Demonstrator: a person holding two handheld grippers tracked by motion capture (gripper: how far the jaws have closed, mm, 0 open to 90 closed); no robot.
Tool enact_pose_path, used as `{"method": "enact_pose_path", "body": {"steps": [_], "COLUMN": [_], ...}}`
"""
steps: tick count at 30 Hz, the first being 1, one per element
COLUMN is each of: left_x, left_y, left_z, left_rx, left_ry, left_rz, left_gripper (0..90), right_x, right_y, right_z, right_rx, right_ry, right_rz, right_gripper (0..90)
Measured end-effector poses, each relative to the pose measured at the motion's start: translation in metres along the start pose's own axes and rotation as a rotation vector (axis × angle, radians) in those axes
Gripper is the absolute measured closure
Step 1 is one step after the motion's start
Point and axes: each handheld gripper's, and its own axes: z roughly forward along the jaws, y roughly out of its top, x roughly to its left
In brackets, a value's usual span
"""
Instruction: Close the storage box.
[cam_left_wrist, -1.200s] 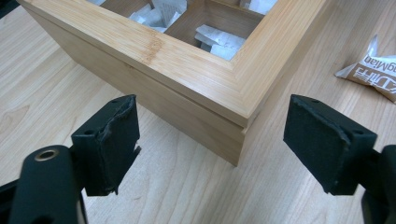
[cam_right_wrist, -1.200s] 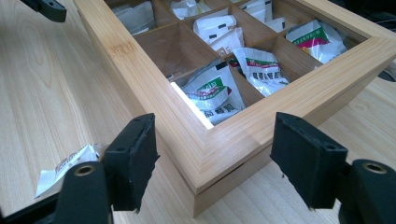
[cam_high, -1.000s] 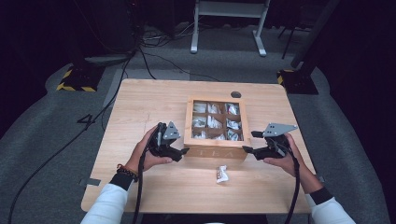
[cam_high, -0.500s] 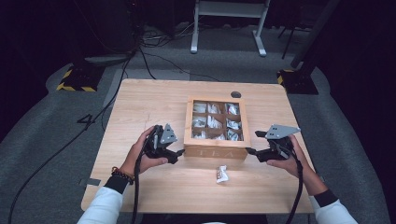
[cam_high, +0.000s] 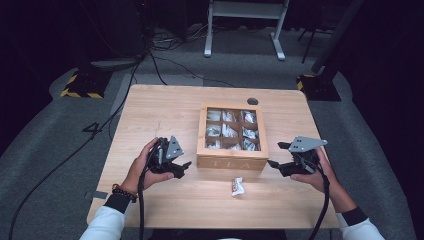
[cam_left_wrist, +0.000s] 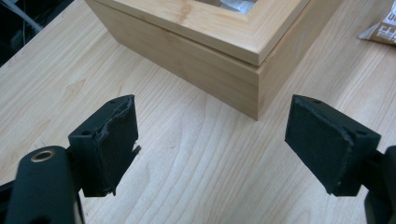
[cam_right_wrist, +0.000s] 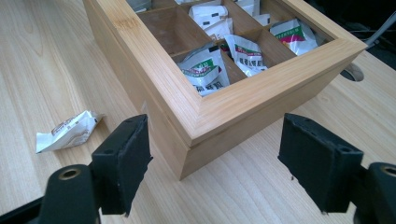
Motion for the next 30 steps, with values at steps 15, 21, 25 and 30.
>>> {"method": "enact_pose_path", "body": {"steps": [15,21,25,30], "left_x": [0.000,-0.001,-0.002,-0.002], "left_y": [-0.024,-0.033,-0.038,-0.046], "left_z": [-0.010,-0.012,-0.012,-0.012], "left_rx": [0.036,0.053,0.065,0.089], "left_ry": [0.043,0.058,0.066,0.075], "left_rz": [-0.008,-0.011,-0.014,-0.014], "left_gripper": [17.8,17.7,17.5,17.5], "right_x": [-0.004,-0.005,-0.007,-0.008], "right_y": [-0.017,-0.027,-0.034,-0.045], "right_z": [-0.011,-0.013,-0.015,-0.015], "right_rx": [0.029,0.048,0.057,0.085], "right_ry": [-0.041,-0.057,-0.064,-0.078], "right_rz": [0.006,0.012,0.027,0.032], "right_gripper": [24.7,24.6,24.6,24.3]}}
